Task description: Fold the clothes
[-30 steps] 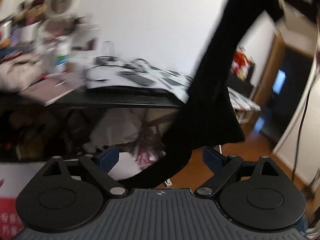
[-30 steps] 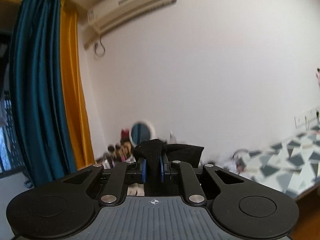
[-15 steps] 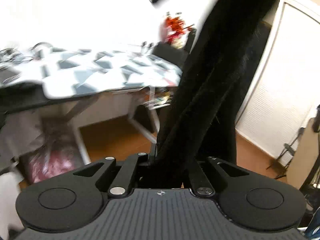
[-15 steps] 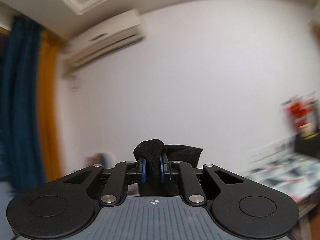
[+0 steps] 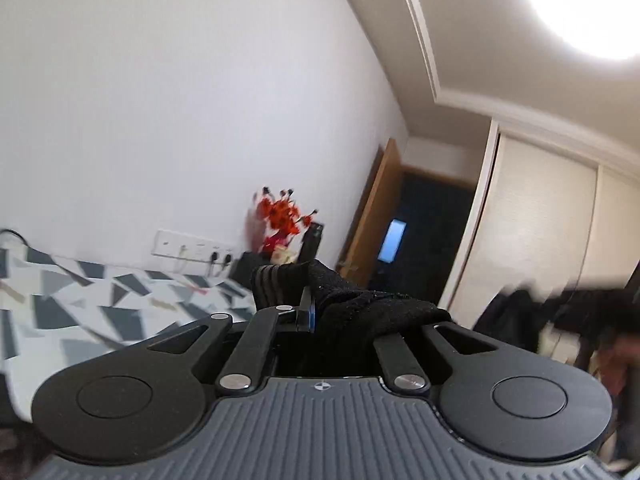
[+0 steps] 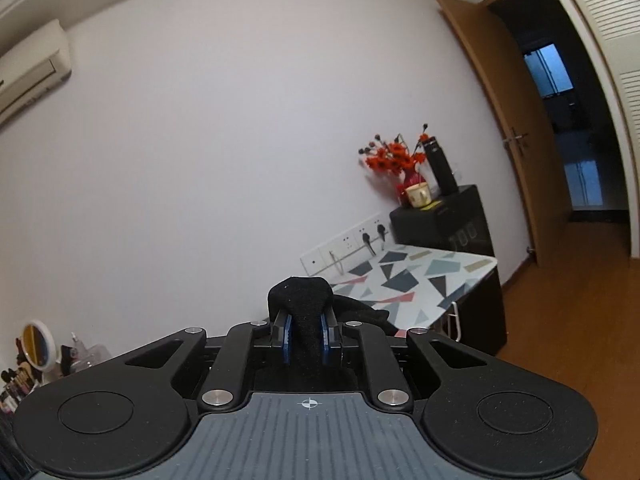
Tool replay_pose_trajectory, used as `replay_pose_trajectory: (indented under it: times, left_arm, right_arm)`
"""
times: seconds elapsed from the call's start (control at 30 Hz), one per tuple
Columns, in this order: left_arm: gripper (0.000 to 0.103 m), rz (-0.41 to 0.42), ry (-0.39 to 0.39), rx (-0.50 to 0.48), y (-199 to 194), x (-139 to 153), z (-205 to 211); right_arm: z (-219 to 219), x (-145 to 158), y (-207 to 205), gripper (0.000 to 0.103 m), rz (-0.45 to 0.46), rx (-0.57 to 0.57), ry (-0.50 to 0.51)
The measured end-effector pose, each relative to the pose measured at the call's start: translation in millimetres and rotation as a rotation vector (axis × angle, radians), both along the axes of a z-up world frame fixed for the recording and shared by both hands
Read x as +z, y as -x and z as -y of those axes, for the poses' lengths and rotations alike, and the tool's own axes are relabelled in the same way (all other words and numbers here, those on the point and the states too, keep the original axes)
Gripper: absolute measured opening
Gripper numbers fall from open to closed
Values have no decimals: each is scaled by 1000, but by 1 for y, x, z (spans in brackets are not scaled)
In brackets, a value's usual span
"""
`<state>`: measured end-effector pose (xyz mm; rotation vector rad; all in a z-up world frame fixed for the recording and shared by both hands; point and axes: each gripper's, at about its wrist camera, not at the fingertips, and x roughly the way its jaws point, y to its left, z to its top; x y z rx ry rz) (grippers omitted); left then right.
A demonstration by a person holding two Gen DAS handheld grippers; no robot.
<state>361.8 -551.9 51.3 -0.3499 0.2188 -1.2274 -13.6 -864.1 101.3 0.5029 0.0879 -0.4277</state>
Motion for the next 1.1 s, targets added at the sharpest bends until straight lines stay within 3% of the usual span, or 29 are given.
replay_pose_trajectory:
  times: [0.1, 0.23, 0.4, 0.47, 0.6, 0.8, 0.93, 1.03, 1.1]
  left_arm:
    - [5, 16, 34, 13, -30, 22, 7]
    - [5, 60, 116, 61, -93, 78, 13]
    - [5, 189, 289, 116, -137, 136, -8]
    - [5, 228, 283, 165, -146, 148, -11]
    - [5, 274, 140, 275, -163, 153, 1]
    - [5, 175, -85, 483, -203, 136, 31]
    - [5, 106, -281, 628, -250, 108, 93]
    - [5, 25, -337, 656, -281, 86, 151]
    - [5, -9, -372, 666, -300, 75, 196]
  right_arm:
    - [22, -3, -61, 13, 19, 32, -21]
    - [52, 37, -163, 13, 72, 102, -3]
    - [73, 74, -252, 15, 177, 206, 31]
    - [80, 71, -287, 17, 171, 252, 12]
    - [88, 49, -372, 17, 60, 361, -35]
    - [102, 0, -478, 16, -29, 512, -156]
    - [116, -35, -534, 16, -91, 598, -194]
    - [152, -61, -572, 15, -123, 636, -243]
    - [194, -80, -596, 15, -142, 676, -345]
